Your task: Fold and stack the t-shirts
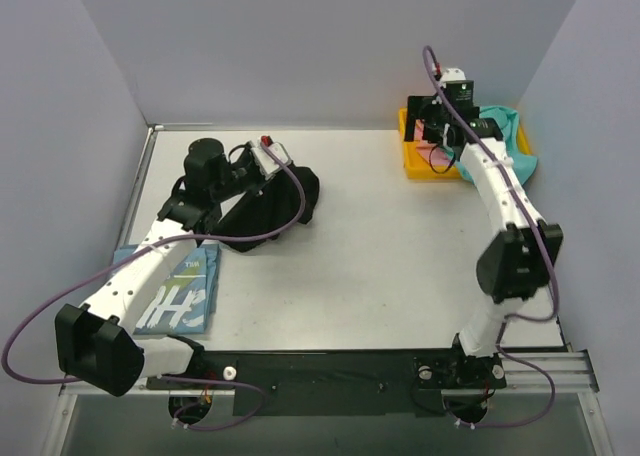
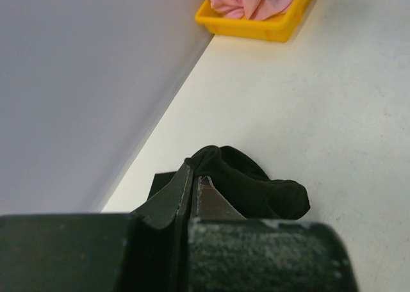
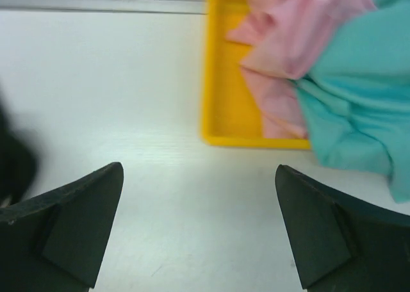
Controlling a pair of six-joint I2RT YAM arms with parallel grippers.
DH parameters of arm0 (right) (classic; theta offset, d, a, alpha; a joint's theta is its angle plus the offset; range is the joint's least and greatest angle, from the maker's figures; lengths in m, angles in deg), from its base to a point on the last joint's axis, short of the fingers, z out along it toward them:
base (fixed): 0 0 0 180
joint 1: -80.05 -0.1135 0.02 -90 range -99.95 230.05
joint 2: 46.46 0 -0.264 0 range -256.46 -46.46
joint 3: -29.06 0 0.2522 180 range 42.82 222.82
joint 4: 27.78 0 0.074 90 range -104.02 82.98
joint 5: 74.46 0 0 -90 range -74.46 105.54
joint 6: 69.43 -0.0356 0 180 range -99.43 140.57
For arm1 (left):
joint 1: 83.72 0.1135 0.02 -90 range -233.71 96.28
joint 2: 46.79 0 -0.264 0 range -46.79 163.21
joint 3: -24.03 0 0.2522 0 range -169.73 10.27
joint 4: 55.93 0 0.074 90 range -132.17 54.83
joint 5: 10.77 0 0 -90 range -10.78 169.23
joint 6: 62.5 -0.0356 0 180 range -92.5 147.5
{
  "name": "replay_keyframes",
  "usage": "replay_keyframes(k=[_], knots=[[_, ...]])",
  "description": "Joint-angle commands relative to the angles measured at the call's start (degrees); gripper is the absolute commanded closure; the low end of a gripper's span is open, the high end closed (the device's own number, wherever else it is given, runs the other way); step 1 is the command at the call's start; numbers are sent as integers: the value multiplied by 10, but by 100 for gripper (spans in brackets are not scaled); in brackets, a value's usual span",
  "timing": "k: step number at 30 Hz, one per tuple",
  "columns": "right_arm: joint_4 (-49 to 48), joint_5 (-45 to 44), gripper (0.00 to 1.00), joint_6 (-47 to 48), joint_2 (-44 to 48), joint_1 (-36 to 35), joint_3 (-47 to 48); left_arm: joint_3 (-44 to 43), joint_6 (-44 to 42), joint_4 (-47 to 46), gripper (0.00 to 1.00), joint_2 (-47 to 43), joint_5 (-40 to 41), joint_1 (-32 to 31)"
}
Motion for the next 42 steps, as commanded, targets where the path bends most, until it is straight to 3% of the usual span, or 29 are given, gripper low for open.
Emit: replay_keyframes(k=[1, 3, 5, 9, 12, 14, 16, 17, 19, 21, 22, 23, 25, 28, 33, 37, 42], knots=[[-114, 277, 0, 174, 197, -101, -197, -47, 34, -43, 100, -12, -32, -21], [-180, 364, 0, 190, 221, -185, -286, -48, 35, -42, 100, -16, -38, -24], [-246, 437, 2, 154, 209, -224, -335, -46, 29, -35, 100, -21, -45, -30], [-307, 391, 5, 114, 150, -274, -339, -34, 31, -31, 100, -39, -56, -37], [-365, 403, 6, 62, 113, -266, -340, -29, 33, -30, 100, -52, -55, -38], [-354, 406, 14, 57, 91, -266, -328, -26, 33, -30, 100, -61, -51, -39], [-340, 419, 50, 35, 94, -267, -326, -22, 36, -30, 100, -66, -50, -39], [-334, 420, 76, 28, 102, -268, -335, -20, 41, -30, 100, -69, -42, -39], [-319, 409, 100, 26, 140, -264, -356, -20, 47, -31, 100, -70, -24, -39], [-292, 396, 100, 35, 205, -262, -380, -19, 40, -32, 100, -71, -9, -38], [-251, 381, 100, 42, 243, -263, -380, -17, 40, -33, 90, -71, -5, -38], [-225, 376, 100, 68, 264, -266, -367, -17, 43, -32, 43, -70, 3, -38], [-116, 360, 100, 94, 308, -278, -322, -18, 45, -26, 15, -71, -2, -38], [-8, 370, 100, 98, 362, -296, -243, -21, 47, -21, 14, -77, -5, -38], [3, 361, 100, 40, 393, -297, -190, -16, 47, -28, 13, -85, 24, -37], [-15, 294, 100, -16, 317, -283, -155, -4, 41, -42, 12, -88, 55, -36], [-59, 315, 99, -33, 142, -218, -91, 12, 24, -32, 12, -92, 61, -36]])
